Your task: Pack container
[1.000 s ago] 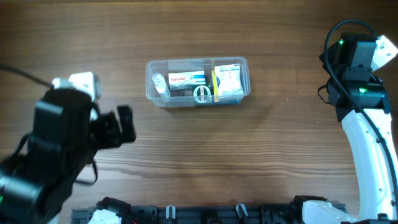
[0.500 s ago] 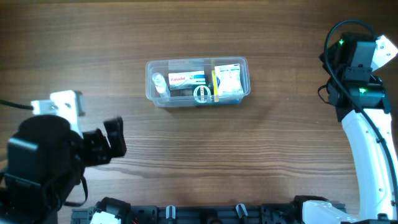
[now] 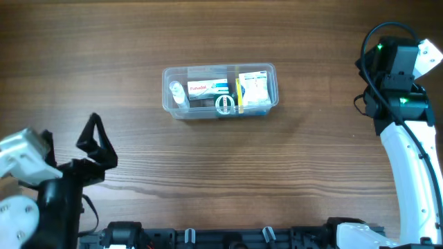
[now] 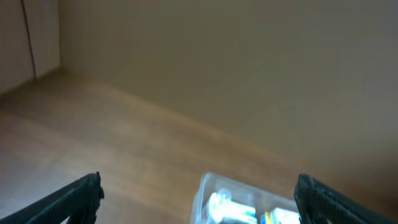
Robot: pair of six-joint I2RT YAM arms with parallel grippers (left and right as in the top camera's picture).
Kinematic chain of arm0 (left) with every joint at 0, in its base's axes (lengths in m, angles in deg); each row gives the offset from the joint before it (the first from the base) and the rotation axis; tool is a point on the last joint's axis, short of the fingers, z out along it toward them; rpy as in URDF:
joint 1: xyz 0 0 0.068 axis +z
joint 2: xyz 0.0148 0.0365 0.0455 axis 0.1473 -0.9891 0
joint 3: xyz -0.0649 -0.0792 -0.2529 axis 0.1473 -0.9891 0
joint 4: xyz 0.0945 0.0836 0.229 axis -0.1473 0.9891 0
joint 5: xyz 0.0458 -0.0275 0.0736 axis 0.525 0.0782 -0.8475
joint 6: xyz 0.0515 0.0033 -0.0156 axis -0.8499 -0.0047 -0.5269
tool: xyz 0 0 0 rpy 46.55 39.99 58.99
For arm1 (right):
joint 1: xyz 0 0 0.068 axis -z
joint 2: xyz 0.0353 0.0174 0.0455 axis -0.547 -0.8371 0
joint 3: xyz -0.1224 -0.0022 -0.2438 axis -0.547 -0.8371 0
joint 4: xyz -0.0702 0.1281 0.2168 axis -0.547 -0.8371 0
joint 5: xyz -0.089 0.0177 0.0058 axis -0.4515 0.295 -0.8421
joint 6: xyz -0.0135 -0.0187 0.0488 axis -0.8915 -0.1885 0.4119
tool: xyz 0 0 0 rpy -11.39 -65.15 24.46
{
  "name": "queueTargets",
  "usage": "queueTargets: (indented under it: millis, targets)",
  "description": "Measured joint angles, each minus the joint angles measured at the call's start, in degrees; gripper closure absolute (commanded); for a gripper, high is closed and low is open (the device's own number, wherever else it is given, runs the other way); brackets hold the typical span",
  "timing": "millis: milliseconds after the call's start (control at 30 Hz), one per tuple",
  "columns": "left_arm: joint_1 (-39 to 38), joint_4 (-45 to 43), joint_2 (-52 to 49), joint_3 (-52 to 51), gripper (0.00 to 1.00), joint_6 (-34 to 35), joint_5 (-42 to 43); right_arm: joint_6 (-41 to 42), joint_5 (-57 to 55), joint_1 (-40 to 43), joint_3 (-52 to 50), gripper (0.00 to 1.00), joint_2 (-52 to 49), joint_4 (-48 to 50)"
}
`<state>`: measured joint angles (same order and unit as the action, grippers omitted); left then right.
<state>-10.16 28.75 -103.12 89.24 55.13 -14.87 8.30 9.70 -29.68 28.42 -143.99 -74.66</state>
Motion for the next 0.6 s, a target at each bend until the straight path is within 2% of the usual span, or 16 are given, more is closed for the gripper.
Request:
queueTargets:
  millis: [200,400,600]
  targets:
    - [3.43,-14.03,8.9,-13.42,0.0,0.02,3.78,0.0,0.0,0.0,0.0,0.0,0.0,0.0]
    - [5.73,-23.61,14.91,-23.85,0.0,0.02,7.93,0.0,0.0,0.0,0.0,0.0,0.0,0.0]
    - [7.43,-30.77,18.62,-29.59,0.0,0.0,11.1,0.0,0.0,0.0,0.0,0.0,0.0,0.0]
